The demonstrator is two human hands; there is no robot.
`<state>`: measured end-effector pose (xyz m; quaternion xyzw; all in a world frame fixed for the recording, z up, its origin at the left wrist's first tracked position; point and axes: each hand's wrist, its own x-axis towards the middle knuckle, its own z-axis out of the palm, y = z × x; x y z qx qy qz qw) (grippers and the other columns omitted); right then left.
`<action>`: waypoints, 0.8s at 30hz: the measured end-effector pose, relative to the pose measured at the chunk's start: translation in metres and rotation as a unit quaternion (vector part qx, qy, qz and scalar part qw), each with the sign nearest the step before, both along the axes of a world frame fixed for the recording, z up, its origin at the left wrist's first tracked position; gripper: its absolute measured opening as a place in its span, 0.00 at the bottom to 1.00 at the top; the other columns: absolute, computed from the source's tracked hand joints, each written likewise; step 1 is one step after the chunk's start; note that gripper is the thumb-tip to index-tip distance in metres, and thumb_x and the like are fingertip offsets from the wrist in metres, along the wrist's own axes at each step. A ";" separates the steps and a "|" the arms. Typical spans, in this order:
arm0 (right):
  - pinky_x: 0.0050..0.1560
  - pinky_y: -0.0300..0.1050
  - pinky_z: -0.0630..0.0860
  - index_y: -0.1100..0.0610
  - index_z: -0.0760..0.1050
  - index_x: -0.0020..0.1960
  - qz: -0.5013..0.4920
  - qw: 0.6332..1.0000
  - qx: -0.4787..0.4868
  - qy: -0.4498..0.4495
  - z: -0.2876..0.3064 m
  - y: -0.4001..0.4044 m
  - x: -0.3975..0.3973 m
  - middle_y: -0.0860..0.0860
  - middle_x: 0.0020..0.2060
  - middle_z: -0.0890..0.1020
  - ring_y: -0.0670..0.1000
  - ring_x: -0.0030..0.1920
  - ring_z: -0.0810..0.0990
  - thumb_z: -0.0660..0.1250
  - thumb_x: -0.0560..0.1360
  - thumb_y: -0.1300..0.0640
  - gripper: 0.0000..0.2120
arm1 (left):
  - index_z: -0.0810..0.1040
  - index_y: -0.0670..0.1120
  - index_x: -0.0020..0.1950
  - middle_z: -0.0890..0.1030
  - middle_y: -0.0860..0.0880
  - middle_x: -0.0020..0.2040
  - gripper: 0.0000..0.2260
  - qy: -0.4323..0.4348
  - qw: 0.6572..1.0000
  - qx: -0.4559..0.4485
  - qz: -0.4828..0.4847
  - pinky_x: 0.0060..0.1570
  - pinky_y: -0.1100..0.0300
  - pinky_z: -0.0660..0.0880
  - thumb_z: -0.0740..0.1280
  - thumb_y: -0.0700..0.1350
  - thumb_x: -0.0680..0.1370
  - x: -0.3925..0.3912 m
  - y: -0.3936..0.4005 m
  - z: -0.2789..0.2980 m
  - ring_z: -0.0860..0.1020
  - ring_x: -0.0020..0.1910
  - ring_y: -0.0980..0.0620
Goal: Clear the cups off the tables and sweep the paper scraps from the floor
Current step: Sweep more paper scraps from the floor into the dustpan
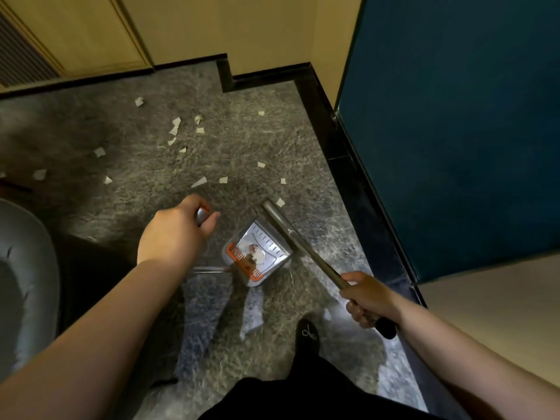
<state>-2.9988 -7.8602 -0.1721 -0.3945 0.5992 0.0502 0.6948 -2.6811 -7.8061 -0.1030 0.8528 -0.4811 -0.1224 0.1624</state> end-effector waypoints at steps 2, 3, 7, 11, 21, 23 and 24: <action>0.20 0.34 0.58 0.57 0.57 0.68 0.000 1.000 0.009 -0.008 0.000 -0.031 0.007 0.49 0.20 0.64 0.46 0.18 0.62 0.55 0.79 0.67 0.19 | 0.77 0.54 0.48 0.82 0.43 0.40 0.09 -0.007 1.000 -0.006 0.005 0.39 0.51 0.77 0.68 0.57 0.76 0.008 -0.021 0.003 0.80 0.43 0.38; 0.20 0.34 0.59 0.55 0.48 0.61 0.008 1.000 0.005 -0.012 0.000 -0.046 0.011 0.49 0.20 0.64 0.46 0.18 0.61 0.55 0.79 0.67 0.19 | 0.77 0.54 0.48 0.82 0.43 0.40 0.08 -0.010 1.000 -0.010 0.009 0.39 0.51 0.77 0.68 0.57 0.76 0.012 -0.031 0.004 0.80 0.43 0.38; 0.19 0.34 0.61 0.55 0.63 0.41 0.021 1.000 -0.003 -0.004 -0.002 -0.096 0.032 0.51 0.23 0.64 0.46 0.19 0.62 0.54 0.78 0.66 0.10 | 0.76 0.54 0.48 0.82 0.45 0.40 0.09 0.001 0.999 -0.016 0.028 0.40 0.50 0.78 0.68 0.57 0.76 0.033 -0.066 0.005 0.81 0.43 0.40; 0.18 0.32 0.60 0.56 0.63 0.38 -0.006 1.000 -0.007 -0.004 -0.007 -0.144 0.058 0.51 0.20 0.64 0.46 0.17 0.62 0.53 0.79 0.68 0.14 | 0.77 0.53 0.48 0.82 0.44 0.39 0.08 0.006 0.999 -0.020 0.043 0.39 0.50 0.78 0.68 0.57 0.75 0.063 -0.104 -0.003 0.81 0.42 0.39; 0.18 0.31 0.62 0.57 0.65 0.43 -0.006 0.997 -0.045 0.065 -0.018 -0.267 0.121 0.51 0.17 0.65 0.47 0.14 0.62 0.56 0.80 0.67 0.09 | 0.77 0.53 0.47 0.82 0.44 0.38 0.05 0.007 1.000 0.006 -0.006 0.37 0.51 0.77 0.70 0.53 0.75 0.122 -0.224 -0.020 0.80 0.41 0.39; 0.18 0.30 0.60 0.58 0.65 0.46 -0.016 0.996 -0.045 0.073 -0.017 -0.289 0.130 0.52 0.19 0.65 0.47 0.14 0.62 0.56 0.80 0.68 0.07 | 0.77 0.53 0.47 0.82 0.44 0.38 0.06 0.008 1.000 0.011 -0.018 0.36 0.53 0.76 0.70 0.53 0.75 0.128 -0.244 -0.022 0.80 0.41 0.39; 0.18 0.30 0.59 0.58 0.65 0.47 -0.012 0.996 -0.045 0.079 -0.018 -0.299 0.134 0.53 0.21 0.65 0.47 0.14 0.62 0.56 0.80 0.68 0.06 | 0.77 0.52 0.46 0.82 0.44 0.39 0.06 0.008 1.000 0.013 -0.018 0.36 0.54 0.74 0.70 0.53 0.75 0.131 -0.253 -0.024 0.80 0.42 0.39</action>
